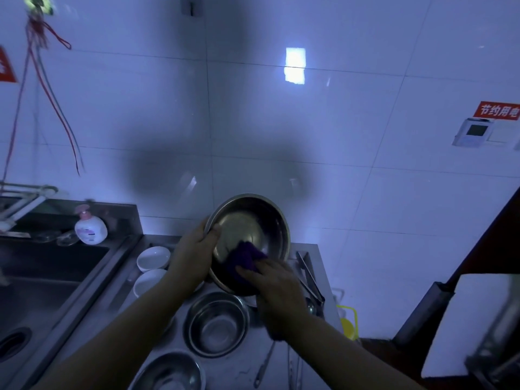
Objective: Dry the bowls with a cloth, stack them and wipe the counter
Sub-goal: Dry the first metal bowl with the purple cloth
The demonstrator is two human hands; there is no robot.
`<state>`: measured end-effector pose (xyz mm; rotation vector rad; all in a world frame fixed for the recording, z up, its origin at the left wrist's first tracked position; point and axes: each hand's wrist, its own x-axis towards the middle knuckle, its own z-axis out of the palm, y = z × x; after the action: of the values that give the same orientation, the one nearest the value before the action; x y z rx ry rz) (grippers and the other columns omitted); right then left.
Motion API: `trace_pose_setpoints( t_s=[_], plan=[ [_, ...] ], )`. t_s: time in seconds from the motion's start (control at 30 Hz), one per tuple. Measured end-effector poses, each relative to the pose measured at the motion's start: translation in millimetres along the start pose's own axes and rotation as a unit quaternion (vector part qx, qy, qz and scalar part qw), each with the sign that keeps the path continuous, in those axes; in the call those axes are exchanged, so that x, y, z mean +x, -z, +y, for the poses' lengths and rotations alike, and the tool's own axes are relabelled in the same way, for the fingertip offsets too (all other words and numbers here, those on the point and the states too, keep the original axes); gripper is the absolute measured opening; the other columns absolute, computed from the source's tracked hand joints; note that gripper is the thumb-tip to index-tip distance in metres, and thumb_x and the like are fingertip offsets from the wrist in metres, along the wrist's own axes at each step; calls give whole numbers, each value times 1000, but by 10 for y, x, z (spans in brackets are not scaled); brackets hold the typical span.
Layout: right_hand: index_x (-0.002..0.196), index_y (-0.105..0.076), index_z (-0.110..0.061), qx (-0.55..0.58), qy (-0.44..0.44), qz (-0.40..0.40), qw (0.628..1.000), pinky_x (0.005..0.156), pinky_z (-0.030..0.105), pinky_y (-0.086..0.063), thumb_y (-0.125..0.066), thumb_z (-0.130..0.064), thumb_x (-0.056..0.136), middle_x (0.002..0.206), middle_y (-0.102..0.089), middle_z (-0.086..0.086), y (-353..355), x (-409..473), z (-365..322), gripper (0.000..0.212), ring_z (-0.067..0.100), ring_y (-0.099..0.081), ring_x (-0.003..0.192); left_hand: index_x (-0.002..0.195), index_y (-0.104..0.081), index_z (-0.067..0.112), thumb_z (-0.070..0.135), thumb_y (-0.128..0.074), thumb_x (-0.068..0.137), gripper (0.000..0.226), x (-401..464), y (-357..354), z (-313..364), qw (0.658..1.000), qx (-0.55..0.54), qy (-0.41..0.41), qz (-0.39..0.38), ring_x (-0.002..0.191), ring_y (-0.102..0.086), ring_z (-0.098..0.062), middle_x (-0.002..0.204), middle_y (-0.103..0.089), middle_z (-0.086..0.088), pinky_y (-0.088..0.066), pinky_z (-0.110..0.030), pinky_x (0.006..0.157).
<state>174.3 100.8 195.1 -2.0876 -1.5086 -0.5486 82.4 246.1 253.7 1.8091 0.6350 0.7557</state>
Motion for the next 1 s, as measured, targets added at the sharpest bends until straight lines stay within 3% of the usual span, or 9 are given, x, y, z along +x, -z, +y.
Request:
trace_pose_setpoints(
  t_s=[0.13, 0.33, 0.47, 0.53, 0.6, 0.7, 0.77, 0.87, 1.0],
  plan=[
    [125, -56, -26, 50, 26, -11, 998, 83, 32, -49, -61, -24, 71, 105, -69, -1, -83, -85, -103, 54, 16, -64, 92, 89, -56, 32, 34, -36, 99, 22, -22, -62, -32, 999, -31, 25, -1, 58, -63, -18, 77, -63, -5, -43, -23, 42],
    [111, -67, -22, -114, 217, 11, 969, 76, 34, -53, -65, -28, 84, 92, -71, 5, 185, 3, 447, 28, 19, -67, 81, 97, -58, 19, 33, -42, 98, 21, 118, 161, -63, 989, -16, 96, -113, 42, -60, -17, 61, -66, -6, -42, -23, 34],
    [100, -73, -22, -107, 251, 5, 962, 70, 32, -53, -81, -22, 73, 83, -70, 5, 296, 129, 565, 28, 22, -66, 72, 118, -44, 23, 42, -43, 95, 30, 154, 218, -55, 983, 83, 71, -148, 73, -69, -21, 101, -64, -11, -58, -37, 56],
    [99, -73, -21, -88, 230, -2, 969, 69, 32, -53, -84, -20, 70, 82, -70, 6, 329, 160, 556, 31, 22, -66, 69, 142, -21, 24, 49, -46, 91, 62, 137, 218, -108, 967, 226, 14, -115, 115, -56, -25, 139, -45, -11, -51, -48, 92],
    [99, -73, -20, -65, 198, -4, 978, 68, 32, -51, -86, -19, 67, 81, -70, 6, 373, 170, 546, 34, 23, -66, 68, 146, -18, 22, 53, -50, 88, 73, -1, 206, -83, 915, 379, -125, -64, 133, -35, -23, 149, -33, -5, -28, -40, 108],
    [101, -72, -17, -40, 179, -20, 983, 70, 33, -52, -85, -17, 67, 83, -71, 6, 419, 185, 516, 37, 22, -67, 70, 115, -62, 23, 52, -60, 77, 48, -158, 182, 46, 793, 460, -391, -82, 118, -53, -18, 114, -66, 2, -32, -35, 98],
    [106, -70, -14, -17, 179, -19, 983, 74, 33, -51, -81, -18, 73, 87, -71, 7, 445, 202, 489, 35, 21, -67, 75, 87, -70, 29, 40, -74, 71, 20, -177, 166, 99, 748, 463, -459, -123, 96, -65, -11, 87, -70, 9, -42, -33, 94],
    [112, -68, -9, 38, 145, 77, 986, 80, 33, -51, -67, -23, 83, 99, -70, 10, 461, 177, 495, 32, 22, -64, 87, 68, -65, 25, 18, -76, 70, 13, -138, 161, 125, 789, 418, -432, -124, 65, -62, -11, 65, -63, 10, -45, -15, 73],
    [124, -57, -17, 160, -40, 233, 958, 82, 41, -55, -72, 2, 78, 111, -63, 7, 457, 117, 528, 52, 19, -60, 98, 67, -53, 30, 12, -51, 92, 31, -185, 112, 87, 964, 184, -175, -75, 59, -52, -9, 62, -55, 8, -37, -18, 53]
  ],
)
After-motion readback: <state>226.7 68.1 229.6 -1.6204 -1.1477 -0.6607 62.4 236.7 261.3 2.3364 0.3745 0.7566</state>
